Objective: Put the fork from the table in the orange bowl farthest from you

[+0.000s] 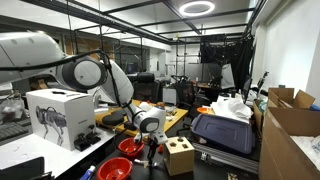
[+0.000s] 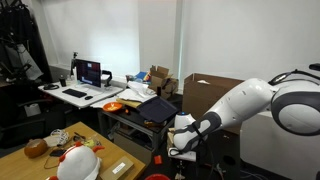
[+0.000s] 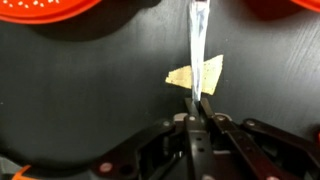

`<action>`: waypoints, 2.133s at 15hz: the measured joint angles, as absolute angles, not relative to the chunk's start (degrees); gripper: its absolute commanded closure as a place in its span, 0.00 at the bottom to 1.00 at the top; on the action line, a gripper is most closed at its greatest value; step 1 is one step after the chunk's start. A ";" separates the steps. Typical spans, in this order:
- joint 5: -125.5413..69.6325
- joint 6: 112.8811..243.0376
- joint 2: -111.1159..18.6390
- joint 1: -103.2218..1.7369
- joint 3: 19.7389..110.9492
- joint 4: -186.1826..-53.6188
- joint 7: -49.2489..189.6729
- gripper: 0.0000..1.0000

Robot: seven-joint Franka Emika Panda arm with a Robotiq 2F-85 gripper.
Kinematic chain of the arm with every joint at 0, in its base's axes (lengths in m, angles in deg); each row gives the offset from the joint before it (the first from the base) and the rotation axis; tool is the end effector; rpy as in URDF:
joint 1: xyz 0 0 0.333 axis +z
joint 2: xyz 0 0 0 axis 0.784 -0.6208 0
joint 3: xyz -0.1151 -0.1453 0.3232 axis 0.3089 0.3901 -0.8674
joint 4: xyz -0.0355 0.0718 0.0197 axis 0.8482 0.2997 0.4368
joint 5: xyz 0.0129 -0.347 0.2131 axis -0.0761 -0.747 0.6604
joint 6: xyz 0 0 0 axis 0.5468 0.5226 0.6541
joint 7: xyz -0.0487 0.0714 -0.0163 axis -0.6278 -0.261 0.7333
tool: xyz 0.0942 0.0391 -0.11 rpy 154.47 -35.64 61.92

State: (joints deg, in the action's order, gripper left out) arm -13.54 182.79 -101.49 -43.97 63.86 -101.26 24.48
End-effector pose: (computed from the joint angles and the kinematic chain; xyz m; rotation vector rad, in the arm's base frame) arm 0.7416 0.0790 -0.0679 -2.7893 1.3815 0.2001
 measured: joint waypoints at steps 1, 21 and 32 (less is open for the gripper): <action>-13.61 181.81 -100.67 -43.80 63.50 -101.54 25.30 0.98; -17.96 155.88 -82.06 -40.62 54.91 -115.20 62.58 0.98; -20.99 154.64 -85.36 -37.29 52.90 -115.89 71.03 0.98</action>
